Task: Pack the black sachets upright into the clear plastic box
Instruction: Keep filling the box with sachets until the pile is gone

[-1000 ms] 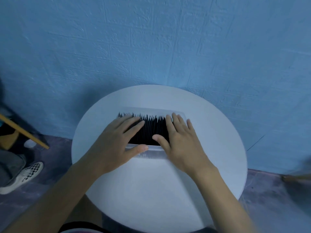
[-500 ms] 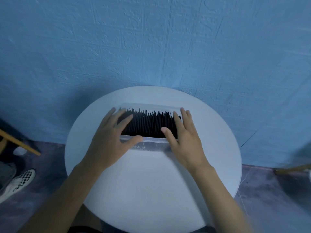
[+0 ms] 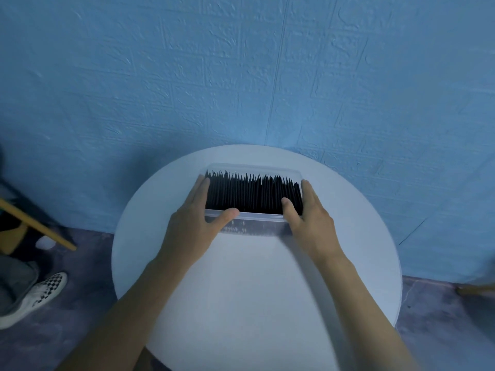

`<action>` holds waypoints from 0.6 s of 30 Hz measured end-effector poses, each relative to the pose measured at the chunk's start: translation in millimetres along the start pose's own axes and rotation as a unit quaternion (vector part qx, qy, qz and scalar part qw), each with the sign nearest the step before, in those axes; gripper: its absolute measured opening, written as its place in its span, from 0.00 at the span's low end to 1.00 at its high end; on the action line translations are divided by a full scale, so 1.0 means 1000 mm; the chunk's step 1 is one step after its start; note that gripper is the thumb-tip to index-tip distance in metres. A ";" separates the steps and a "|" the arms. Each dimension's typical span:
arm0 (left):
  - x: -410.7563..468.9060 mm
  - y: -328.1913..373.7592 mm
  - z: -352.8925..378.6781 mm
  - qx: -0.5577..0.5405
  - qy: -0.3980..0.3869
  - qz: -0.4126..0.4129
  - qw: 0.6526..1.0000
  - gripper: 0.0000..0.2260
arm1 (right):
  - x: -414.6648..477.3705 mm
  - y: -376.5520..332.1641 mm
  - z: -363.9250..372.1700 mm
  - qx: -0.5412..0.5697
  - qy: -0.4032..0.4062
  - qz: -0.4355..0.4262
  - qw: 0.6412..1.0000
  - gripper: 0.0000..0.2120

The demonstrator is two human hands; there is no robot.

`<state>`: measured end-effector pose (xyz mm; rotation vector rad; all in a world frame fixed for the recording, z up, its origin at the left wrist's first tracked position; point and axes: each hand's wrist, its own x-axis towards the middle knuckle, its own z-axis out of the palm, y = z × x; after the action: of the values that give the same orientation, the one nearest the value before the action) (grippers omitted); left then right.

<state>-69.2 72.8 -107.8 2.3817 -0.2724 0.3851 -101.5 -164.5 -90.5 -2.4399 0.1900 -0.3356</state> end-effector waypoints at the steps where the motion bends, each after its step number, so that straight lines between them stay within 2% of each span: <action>1: 0.002 0.001 0.000 0.000 0.000 -0.003 1.000 0.46 | 0.004 0.000 0.001 0.004 0.002 0.002 1.000 0.34; 13: 0.058 0.000 0.019 0.000 -0.024 -0.031 0.999 0.45 | 0.067 0.016 0.006 0.001 -0.022 0.006 1.000 0.37; 18: 0.063 0.002 0.013 -0.004 -0.062 -0.070 0.996 0.43 | 0.069 0.008 -0.007 -0.006 -0.080 0.018 0.997 0.41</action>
<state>-8.3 56.4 -94.2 2.4037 -0.1623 0.1710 -37.8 -190.0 -77.1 -2.4580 0.1671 -0.1236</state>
